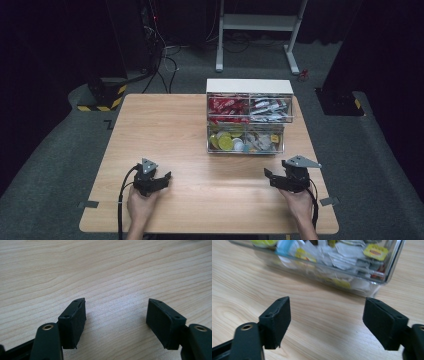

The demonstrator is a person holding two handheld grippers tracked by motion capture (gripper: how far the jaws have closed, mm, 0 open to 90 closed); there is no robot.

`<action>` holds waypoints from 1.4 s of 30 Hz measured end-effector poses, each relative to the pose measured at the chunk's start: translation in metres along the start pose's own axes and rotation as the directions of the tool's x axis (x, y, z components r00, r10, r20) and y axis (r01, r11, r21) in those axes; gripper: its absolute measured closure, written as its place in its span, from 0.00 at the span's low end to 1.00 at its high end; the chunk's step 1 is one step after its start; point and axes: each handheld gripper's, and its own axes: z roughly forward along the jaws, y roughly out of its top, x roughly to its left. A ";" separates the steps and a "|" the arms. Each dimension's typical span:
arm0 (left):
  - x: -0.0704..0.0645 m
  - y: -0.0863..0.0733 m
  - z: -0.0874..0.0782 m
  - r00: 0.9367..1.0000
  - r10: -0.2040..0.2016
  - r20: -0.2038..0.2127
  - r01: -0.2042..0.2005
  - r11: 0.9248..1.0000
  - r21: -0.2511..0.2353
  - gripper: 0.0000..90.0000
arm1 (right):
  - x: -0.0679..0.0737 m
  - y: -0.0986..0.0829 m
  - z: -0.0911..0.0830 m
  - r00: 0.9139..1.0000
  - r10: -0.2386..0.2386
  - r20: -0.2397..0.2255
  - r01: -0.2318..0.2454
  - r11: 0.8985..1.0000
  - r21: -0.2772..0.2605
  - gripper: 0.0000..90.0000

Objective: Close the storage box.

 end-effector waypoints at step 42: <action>0.000 0.000 0.000 1.000 -0.004 0.004 0.004 1.000 0.000 0.35 | 0.015 0.047 -0.016 0.985 -0.096 -0.140 0.088 0.994 -0.066 0.47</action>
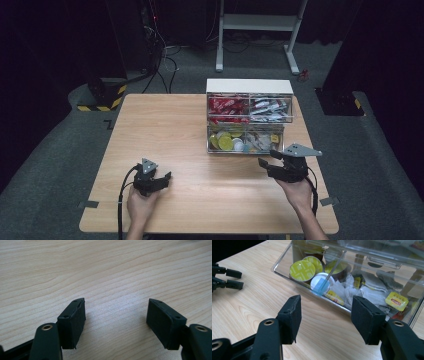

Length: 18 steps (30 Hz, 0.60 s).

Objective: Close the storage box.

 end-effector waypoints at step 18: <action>0.000 0.000 0.000 1.000 -0.001 0.000 0.001 1.000 0.000 0.35 | 0.001 0.024 -0.005 0.999 -0.017 0.034 0.019 0.997 -0.073 0.48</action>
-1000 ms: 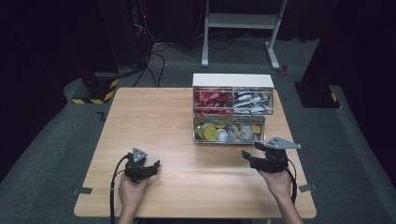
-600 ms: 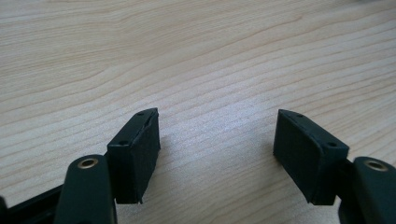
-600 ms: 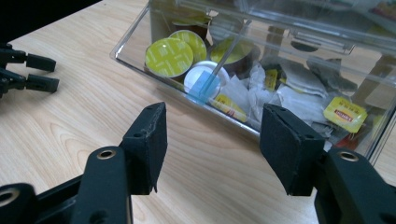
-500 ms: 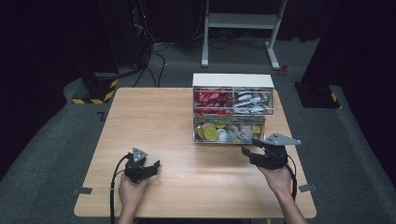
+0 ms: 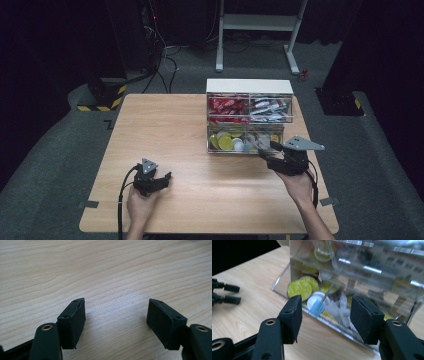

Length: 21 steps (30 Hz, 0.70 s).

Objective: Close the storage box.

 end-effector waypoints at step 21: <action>0.000 0.000 0.000 1.000 0.001 0.000 -0.001 1.000 0.000 0.35 | -0.002 0.033 0.006 1.000 -0.014 -0.009 0.014 0.999 -0.031 0.50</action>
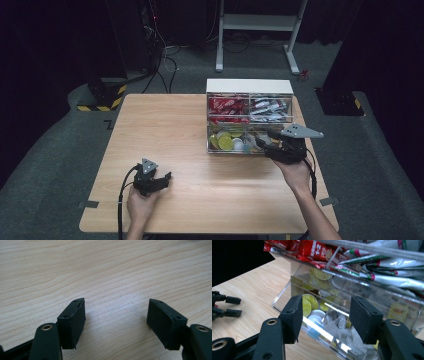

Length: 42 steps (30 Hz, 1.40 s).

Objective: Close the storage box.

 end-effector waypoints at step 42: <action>0.000 0.000 0.000 1.000 -0.001 0.004 0.001 1.000 0.000 0.35 | 0.000 0.032 0.024 1.000 -0.018 -0.015 0.019 0.999 0.029 0.56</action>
